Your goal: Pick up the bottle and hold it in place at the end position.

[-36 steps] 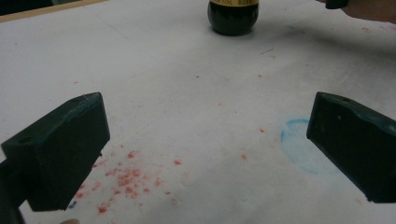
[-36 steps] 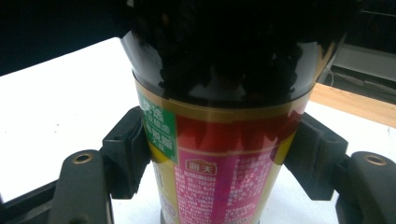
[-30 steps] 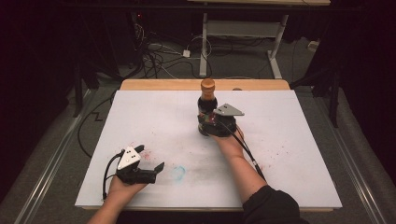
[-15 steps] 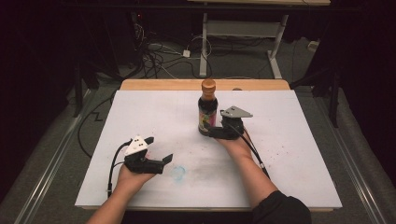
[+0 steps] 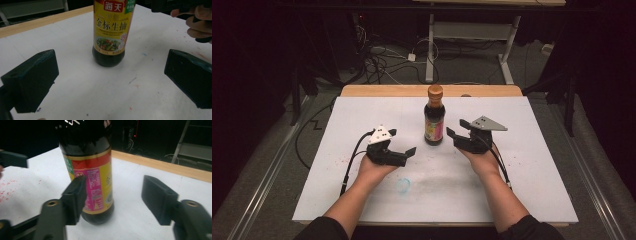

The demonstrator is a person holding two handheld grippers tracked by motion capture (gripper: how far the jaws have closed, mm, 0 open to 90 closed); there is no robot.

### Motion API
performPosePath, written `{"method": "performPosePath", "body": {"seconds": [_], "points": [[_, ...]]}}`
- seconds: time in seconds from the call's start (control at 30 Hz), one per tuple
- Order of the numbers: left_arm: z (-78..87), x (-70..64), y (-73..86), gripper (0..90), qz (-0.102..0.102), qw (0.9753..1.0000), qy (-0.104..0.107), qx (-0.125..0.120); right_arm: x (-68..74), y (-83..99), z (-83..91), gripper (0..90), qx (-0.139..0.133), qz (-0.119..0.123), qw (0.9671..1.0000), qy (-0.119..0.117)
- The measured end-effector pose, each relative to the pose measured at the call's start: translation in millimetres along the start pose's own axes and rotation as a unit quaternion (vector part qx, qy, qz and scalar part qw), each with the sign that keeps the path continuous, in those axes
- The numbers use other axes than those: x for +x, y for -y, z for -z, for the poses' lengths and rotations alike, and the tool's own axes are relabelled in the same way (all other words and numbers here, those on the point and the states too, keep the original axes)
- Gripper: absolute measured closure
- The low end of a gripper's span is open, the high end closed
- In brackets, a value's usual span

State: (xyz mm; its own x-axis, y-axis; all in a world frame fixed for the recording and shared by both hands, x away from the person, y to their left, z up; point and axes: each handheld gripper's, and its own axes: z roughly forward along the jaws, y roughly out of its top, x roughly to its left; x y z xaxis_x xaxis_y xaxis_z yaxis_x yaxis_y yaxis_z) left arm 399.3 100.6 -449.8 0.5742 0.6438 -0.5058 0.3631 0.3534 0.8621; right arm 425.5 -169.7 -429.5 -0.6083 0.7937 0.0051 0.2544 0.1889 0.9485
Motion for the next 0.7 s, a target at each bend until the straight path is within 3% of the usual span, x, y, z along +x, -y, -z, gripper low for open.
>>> {"method": "performPosePath", "body": {"seconds": [0.03, 0.07, 0.27, 0.57, 0.7], "points": [[-6.5, 0.2, -1.7, 0.0, -0.002, 1.0, -0.002, 0.002, -2.9, -2.0, 3.5, 48.2, -0.002, 0.0, 1.0, 0.004], [-10.1, 0.3, -2.9, 0.0, -0.003, 1.0, -0.002, 0.002, -2.9, -2.0, 3.5, 48.2, -0.002, 0.0, 1.0, 0.004], [-34.8, -0.4, -11.0, 0.0, 0.003, 1.0, 0.002, -0.001, -7.3, -7.8, 10.0, 68.6, -0.003, 0.016, 0.9998, 0.006], [-62.4, -2.5, -14.9, 0.0, 0.012, 0.9999, 0.009, 0.006, -11.7, -16.3, 15.1, 83.7, -0.015, 0.024, 0.9996, 0.001], [-68.8, -4.6, -14.0, 0.0, 0.007, 0.9999, 0.01, 0.006, -12.3, -21.9, 16.1, 90.0, -0.023, 0.027, 0.9993, 0.005]]}}
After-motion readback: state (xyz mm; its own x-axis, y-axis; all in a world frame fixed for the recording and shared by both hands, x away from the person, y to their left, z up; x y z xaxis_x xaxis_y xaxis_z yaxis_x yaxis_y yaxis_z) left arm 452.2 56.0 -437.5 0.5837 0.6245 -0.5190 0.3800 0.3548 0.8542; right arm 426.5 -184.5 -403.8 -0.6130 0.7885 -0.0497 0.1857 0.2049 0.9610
